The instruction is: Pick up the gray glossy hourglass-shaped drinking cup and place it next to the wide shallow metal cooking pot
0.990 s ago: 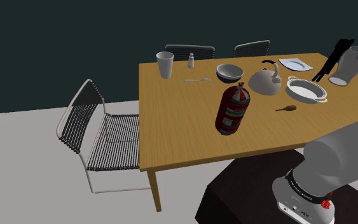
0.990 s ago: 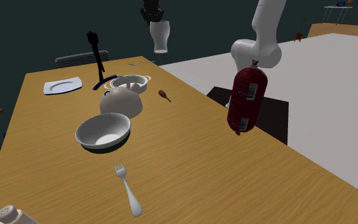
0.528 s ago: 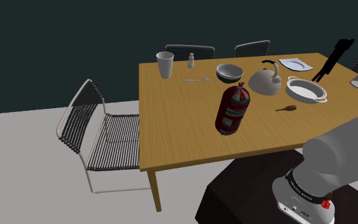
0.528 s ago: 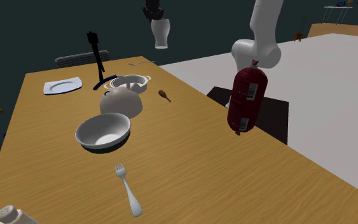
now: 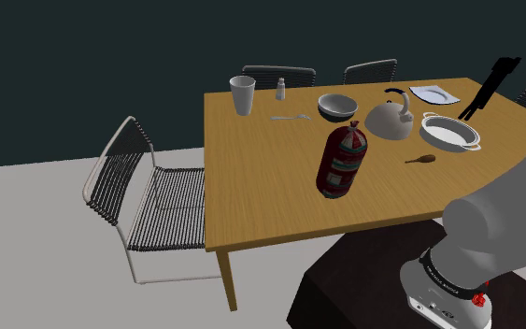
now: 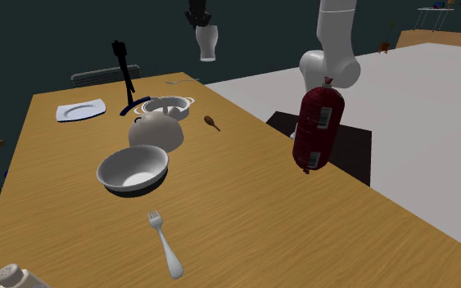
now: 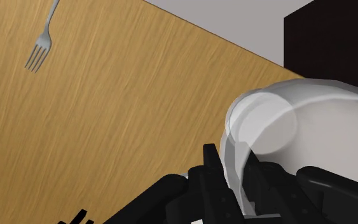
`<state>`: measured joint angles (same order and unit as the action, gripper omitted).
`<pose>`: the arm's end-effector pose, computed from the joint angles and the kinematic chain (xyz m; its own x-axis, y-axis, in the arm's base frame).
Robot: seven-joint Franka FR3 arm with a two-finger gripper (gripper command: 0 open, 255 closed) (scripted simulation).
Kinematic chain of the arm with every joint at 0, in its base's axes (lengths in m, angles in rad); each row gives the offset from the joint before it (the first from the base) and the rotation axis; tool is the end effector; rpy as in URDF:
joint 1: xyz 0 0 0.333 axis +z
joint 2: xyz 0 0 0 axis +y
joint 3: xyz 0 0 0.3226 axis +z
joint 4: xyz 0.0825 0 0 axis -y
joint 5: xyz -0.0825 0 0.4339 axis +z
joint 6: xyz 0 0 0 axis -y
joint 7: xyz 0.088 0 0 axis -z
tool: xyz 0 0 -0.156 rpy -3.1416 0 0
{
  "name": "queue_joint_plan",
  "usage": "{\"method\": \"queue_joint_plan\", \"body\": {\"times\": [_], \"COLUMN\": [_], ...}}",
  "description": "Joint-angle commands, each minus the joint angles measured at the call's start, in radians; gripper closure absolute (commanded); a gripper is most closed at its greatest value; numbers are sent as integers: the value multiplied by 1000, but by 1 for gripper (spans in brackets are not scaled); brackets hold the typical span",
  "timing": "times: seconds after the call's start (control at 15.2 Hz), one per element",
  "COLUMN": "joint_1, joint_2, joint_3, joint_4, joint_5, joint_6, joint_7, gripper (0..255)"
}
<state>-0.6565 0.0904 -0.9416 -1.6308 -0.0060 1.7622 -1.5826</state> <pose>-0.0023 -0.6401 0.5345 0.9967 -0.0128 -0.0798 -0.0067 -0.9970 0.0768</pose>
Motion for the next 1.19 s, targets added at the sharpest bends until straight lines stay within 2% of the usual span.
{"method": "queue_joint_plan", "body": {"times": [0.0,1.12], "joint_1": [1,0], "joint_2": [-1,19], "joint_3": [0,5], "joint_4": [-28,-242], "joint_5": [-1,16], "joint_6": [28,254], "joint_7": [0,1], "gripper": [255,255]}}
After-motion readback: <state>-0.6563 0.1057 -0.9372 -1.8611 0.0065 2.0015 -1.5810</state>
